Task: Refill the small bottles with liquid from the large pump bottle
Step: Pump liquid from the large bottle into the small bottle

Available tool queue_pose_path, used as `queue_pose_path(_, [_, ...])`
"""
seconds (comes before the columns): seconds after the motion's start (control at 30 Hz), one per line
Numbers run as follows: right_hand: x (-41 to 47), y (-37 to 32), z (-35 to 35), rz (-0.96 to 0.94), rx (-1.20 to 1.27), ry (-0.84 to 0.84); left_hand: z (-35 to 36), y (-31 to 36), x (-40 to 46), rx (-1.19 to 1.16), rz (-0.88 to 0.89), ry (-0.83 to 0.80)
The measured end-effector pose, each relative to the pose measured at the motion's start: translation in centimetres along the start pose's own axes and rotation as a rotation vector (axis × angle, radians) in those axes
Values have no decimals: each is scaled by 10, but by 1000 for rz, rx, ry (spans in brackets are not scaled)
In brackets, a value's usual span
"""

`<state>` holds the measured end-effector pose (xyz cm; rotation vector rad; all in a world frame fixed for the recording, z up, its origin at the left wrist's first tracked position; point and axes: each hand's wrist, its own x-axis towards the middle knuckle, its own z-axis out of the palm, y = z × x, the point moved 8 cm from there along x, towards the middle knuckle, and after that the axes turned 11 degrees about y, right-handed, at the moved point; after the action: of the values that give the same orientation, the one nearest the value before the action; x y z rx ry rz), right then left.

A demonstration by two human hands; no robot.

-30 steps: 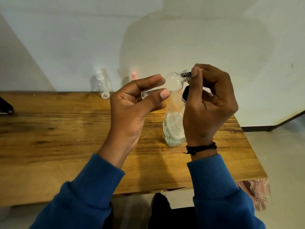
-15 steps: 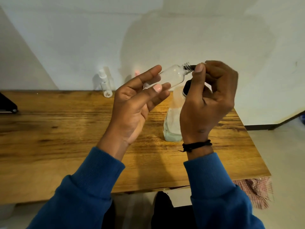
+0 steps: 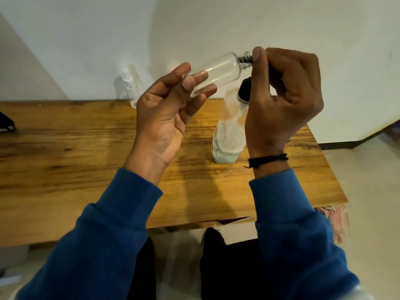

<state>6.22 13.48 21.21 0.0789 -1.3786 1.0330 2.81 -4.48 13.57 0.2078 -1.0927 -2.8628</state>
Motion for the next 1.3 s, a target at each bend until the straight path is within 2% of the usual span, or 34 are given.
queue_pose_path(0.37, [2,-2,1,-27,-30,-5,0,-4,0,-60,-27,8])
queue_pose_path(0.93, [-7,10,-1,-4,-87,1,-13,-17,1,-86,-78,128])
queue_pose_path(1.3, [4,-6,7,-12,-157,-94,-14,-16,0,-87,-87,151])
